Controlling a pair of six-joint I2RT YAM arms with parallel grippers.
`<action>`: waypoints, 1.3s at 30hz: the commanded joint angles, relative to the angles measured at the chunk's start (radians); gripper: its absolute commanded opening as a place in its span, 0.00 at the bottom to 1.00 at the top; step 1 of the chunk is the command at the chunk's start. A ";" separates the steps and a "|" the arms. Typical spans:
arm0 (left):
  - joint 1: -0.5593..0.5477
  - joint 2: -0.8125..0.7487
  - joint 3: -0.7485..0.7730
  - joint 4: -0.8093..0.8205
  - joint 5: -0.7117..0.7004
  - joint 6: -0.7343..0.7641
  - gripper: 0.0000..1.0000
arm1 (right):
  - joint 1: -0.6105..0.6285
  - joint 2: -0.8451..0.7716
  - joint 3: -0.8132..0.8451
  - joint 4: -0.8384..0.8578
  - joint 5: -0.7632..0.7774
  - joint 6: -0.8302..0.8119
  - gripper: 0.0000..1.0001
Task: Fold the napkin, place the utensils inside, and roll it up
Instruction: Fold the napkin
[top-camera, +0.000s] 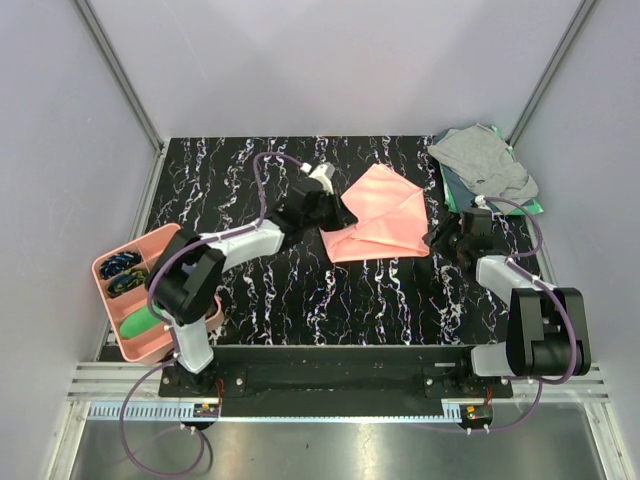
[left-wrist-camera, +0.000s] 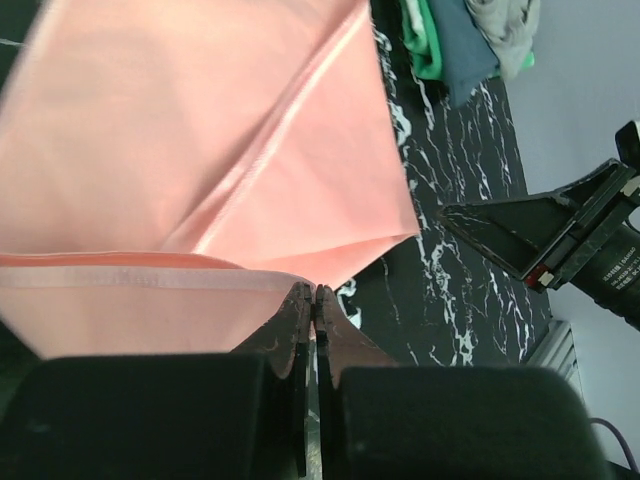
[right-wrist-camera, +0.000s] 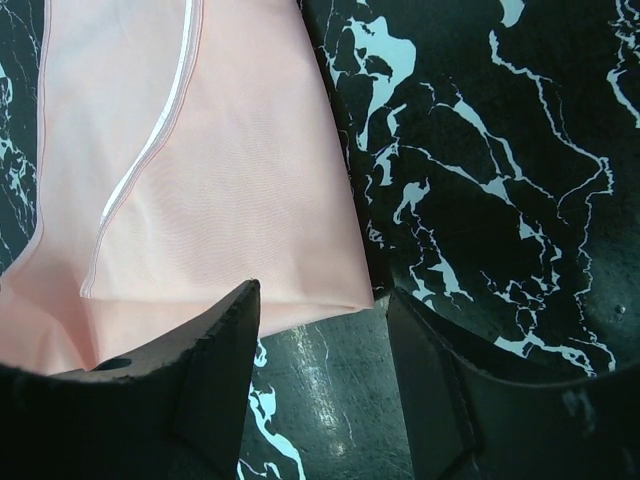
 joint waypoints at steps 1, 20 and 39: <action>-0.063 0.083 0.135 0.035 0.038 0.018 0.00 | 0.003 -0.048 -0.009 0.003 0.043 -0.026 0.62; -0.229 0.444 0.500 0.061 0.079 0.057 0.00 | 0.001 -0.163 -0.035 -0.030 0.138 -0.042 0.66; -0.250 0.596 0.652 0.069 0.071 0.070 0.00 | 0.001 -0.168 -0.064 -0.038 0.135 -0.031 0.66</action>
